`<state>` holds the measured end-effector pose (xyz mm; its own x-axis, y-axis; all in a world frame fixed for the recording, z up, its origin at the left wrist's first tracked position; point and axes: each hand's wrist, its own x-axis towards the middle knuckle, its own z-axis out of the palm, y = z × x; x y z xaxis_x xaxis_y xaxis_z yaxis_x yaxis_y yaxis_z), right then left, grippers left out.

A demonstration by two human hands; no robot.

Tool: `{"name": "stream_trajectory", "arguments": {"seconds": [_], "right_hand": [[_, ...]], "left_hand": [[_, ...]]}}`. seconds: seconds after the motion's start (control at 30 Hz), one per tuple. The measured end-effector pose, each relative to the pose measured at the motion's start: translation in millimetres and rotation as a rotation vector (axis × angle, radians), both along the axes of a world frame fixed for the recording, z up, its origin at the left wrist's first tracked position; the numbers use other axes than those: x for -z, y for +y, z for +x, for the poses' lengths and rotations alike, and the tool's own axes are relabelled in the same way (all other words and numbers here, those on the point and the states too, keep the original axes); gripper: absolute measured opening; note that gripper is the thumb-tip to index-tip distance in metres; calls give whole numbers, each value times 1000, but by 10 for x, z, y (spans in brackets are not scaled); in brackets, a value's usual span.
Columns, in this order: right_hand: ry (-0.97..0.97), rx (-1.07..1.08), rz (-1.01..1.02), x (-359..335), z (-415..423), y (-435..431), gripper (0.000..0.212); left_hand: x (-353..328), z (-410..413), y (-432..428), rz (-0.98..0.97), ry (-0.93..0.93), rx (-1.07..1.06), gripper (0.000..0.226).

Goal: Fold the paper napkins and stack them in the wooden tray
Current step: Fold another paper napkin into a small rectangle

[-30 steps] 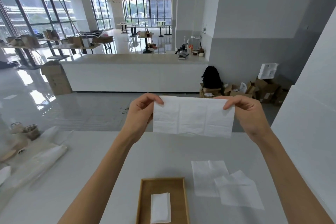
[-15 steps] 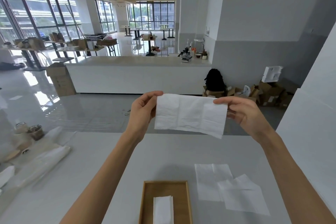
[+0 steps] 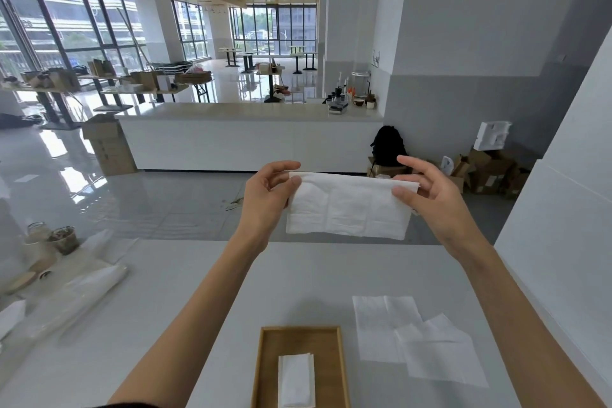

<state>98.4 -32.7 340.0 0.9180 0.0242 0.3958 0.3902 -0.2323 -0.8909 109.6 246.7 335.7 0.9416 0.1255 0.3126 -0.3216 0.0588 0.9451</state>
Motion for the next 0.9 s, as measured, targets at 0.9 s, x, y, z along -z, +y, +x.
{"name": "stream_trajectory", "arguments": {"seconds": [0.9], "right_hand": [[326,-111,224,260,-152,391,24]], "left_hand": [[235,-221,-442,-164,212,299,20]]}}
